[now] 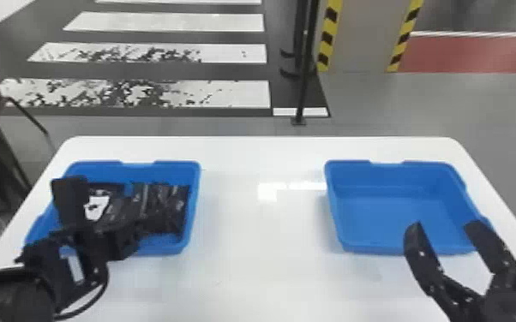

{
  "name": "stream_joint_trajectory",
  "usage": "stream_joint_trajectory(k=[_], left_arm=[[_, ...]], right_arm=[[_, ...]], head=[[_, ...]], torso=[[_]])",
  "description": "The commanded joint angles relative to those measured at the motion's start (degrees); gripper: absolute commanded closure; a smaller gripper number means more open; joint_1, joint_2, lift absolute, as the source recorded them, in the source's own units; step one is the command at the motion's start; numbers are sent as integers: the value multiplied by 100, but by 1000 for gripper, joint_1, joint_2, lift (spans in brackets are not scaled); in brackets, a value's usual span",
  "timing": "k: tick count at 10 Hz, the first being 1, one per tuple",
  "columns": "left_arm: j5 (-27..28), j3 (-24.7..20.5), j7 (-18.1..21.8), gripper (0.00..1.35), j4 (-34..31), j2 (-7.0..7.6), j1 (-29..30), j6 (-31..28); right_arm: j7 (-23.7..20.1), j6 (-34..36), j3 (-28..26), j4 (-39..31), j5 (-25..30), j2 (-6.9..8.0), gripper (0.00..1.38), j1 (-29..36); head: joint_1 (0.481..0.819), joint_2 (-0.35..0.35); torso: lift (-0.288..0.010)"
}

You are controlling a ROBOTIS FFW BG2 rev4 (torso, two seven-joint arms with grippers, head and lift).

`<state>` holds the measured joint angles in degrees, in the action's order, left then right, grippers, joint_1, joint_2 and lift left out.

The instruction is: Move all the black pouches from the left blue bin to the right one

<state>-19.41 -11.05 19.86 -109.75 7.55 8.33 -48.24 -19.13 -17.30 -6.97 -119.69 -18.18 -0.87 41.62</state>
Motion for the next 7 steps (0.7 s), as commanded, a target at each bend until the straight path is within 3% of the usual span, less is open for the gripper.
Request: stream_joint_trajectory(k=[1,3,4,7], left_arm=[[-230,-49,18,1213,-760,54,390,1],[-550,89,123,1213,-1548,71,882,1],[-767,271,167,1213,-1829,71,1107,1],[-1212,877,299,1211,-2180,80,1374,-41]], right_arm=[[-29,0,0,-19,-79,0,144,1],[-179,155,125,-33,-365,-62,144,-140],[-188,267,377,-33,-787,-159,144,-238],[-188,816,1074,122,-1838,-405,144,-717]], head=[[695,-7],[695,-22],[695,-42],[695,-94]], torso=[[-140],[-140],[-140],[-140]])
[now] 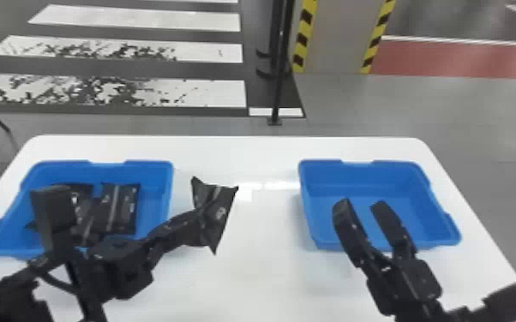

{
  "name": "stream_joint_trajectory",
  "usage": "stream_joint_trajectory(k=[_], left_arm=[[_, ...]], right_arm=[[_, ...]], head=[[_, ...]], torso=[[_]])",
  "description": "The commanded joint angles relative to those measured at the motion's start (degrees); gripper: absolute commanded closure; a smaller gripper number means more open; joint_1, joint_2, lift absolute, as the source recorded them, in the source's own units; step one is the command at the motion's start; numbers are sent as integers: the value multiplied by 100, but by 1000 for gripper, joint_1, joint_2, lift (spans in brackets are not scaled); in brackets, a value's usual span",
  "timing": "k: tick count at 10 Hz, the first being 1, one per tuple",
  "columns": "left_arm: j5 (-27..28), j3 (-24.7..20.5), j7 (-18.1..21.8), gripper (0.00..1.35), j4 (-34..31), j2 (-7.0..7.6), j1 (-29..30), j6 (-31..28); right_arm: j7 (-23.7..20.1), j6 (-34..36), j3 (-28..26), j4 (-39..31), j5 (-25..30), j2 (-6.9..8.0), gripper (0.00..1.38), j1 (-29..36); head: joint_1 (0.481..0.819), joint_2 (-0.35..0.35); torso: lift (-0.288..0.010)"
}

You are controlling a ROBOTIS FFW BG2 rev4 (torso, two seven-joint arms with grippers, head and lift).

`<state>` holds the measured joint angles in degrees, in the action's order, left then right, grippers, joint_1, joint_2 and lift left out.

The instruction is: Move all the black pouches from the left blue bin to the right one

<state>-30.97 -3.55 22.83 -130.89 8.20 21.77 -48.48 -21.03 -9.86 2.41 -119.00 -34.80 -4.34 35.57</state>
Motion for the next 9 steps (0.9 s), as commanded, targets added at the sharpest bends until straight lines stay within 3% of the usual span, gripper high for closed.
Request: stream_joint_trajectory(k=[1,2,7,8,9], left_arm=[[-193,355,11,1213,-80,50,30,-3],[-239,561,20,1213,-122,77,-12,25],[-616,1121,20,1211,-193,191,-110,67],[-650,1178,20,1211,-193,200,-138,53],[-662,1189,20,1211,-193,209,-138,39]], right_arm=[[3,212,330,137,-370,-154,144,-281],[11,240,502,278,-610,-225,144,-407],[64,549,787,475,-793,-383,153,-731],[64,591,833,475,-862,-392,202,-745],[64,662,856,489,-942,-401,536,-759]], head=[[695,-103],[695,-107],[695,-152],[695,-157],[695,-160]], torso=[[-140],[-140],[-140],[-140],[-140]])
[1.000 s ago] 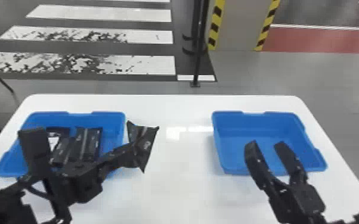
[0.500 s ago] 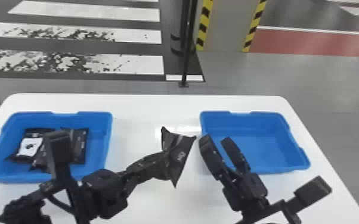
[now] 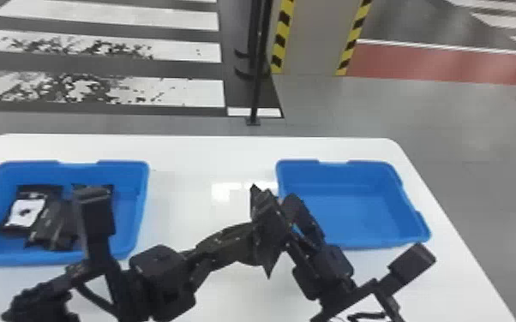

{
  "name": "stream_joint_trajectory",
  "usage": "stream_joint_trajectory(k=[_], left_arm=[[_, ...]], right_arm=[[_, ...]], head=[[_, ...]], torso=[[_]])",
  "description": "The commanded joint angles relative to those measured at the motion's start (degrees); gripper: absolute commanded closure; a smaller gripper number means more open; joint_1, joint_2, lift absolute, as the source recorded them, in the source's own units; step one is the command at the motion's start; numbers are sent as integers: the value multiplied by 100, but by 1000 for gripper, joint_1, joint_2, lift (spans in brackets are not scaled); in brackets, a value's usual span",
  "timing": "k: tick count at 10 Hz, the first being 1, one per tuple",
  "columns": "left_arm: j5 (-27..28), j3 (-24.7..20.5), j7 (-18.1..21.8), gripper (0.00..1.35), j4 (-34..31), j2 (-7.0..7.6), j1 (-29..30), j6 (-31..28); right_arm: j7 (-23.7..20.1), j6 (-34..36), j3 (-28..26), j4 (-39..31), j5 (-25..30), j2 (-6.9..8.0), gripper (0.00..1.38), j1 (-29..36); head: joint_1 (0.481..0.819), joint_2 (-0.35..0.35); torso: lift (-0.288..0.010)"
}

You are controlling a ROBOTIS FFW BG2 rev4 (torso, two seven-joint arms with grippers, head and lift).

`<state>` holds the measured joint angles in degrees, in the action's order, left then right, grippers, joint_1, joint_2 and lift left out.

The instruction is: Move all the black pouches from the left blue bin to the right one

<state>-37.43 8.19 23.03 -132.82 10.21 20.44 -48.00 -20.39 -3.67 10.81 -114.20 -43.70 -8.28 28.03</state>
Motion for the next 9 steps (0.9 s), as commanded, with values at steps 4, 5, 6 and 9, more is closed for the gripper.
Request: stream_joint_trajectory(k=[4,5,6,9], left_arm=[[-28,4,0,1213,0,8,-19,62],[-62,-31,-18,1211,0,-10,-19,132],[-62,-65,-44,1165,14,-27,-5,259],[-176,-316,-53,171,28,-124,262,526]], right_arm=[[35,-70,16,-6,-6,1,1277,10],[26,-70,39,-48,6,1,1277,38],[17,-56,39,-62,-6,1,1277,38],[17,1,-259,374,17,-130,1277,-426]], head=[[695,-162],[695,-161],[695,-157],[695,-143]], torso=[[-140],[-140],[-140],[-140]])
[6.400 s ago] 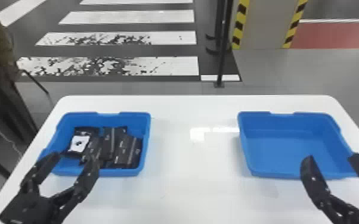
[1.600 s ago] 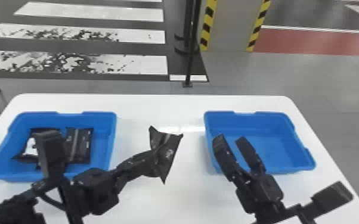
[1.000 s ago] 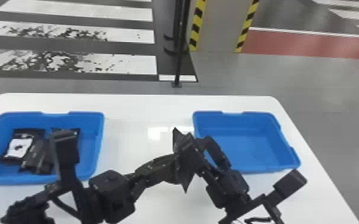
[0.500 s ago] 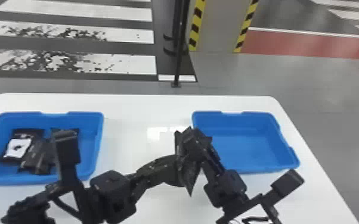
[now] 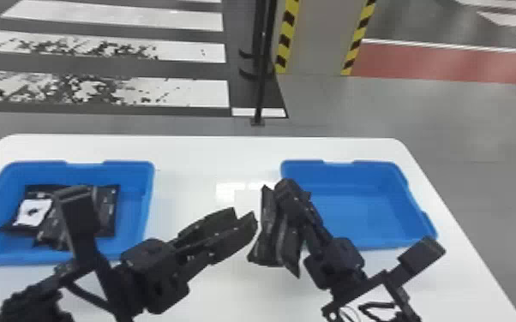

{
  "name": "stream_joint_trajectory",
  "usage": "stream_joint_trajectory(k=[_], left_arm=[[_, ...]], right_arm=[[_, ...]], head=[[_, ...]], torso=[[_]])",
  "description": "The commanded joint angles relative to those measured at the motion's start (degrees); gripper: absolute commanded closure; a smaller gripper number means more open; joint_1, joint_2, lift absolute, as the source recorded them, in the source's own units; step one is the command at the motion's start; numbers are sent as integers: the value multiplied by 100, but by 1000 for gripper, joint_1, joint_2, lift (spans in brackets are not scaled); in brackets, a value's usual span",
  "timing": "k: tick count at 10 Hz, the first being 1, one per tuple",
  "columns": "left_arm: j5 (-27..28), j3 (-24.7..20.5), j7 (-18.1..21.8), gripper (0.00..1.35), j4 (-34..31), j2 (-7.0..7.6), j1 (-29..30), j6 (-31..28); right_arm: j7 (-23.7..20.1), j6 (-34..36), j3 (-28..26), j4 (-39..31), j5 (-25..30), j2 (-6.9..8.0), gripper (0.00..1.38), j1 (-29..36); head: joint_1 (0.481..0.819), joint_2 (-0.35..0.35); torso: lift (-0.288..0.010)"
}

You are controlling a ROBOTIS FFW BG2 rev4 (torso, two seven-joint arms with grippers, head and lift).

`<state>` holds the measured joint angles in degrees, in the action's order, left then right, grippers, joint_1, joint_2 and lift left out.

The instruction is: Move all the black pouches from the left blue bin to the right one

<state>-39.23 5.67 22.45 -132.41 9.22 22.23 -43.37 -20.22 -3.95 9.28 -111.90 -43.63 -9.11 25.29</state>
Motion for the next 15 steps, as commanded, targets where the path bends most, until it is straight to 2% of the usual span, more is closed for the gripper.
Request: stream_joint_trajectory(k=[1,3,5,7,8,9,10,11,12,13,14,15], left_arm=[[4,-155,5,137,-27,-43,210,316],[141,-498,5,137,-294,-175,561,681],[347,-932,-4,137,-561,-351,941,681],[381,-1001,-4,137,-575,-368,997,709],[416,-1001,-4,137,-575,-377,983,723],[461,-1035,-4,139,-575,-386,997,808],[530,-1104,-12,139,-575,-395,1011,794],[576,-1184,-21,137,-575,-421,1053,836],[678,-1321,-39,139,-575,-465,1082,864],[918,-1526,-118,139,-547,-518,1096,934],[1147,-1698,-206,139,-533,-562,1124,991],[1238,-1824,-267,139,-463,-579,1110,1103]], right_arm=[[0,127,-345,454,158,-153,1277,-463],[-17,366,-962,1270,775,-276,1277,-1166],[-26,676,-1431,2212,1347,-284,1277,-1813],[-26,929,-1831,2873,2238,-302,1256,-2389],[35,929,-2071,3027,2592,-293,1006,-2502],[88,887,-2254,2859,2820,-249,496,-2431],[150,718,-2413,2409,3072,-170,102,-2122],[194,493,-2436,1832,3175,-82,71,-1672],[264,296,-2436,1227,3175,67,140,-1138],[308,127,-2402,763,3198,234,163,-702],[317,-69,-2242,440,3209,322,162,-336],[325,-210,-2071,116,3209,401,162,15]], head=[[695,-144],[695,-167],[695,-191],[695,-216],[695,-239],[695,-253],[695,-280],[695,-296],[695,-295],[695,-277],[695,-263],[695,-215]], torso=[[-140],[-140],[-140],[-140],[-140],[-140],[-140],[-140],[-140],[-140],[-140],[-140]])
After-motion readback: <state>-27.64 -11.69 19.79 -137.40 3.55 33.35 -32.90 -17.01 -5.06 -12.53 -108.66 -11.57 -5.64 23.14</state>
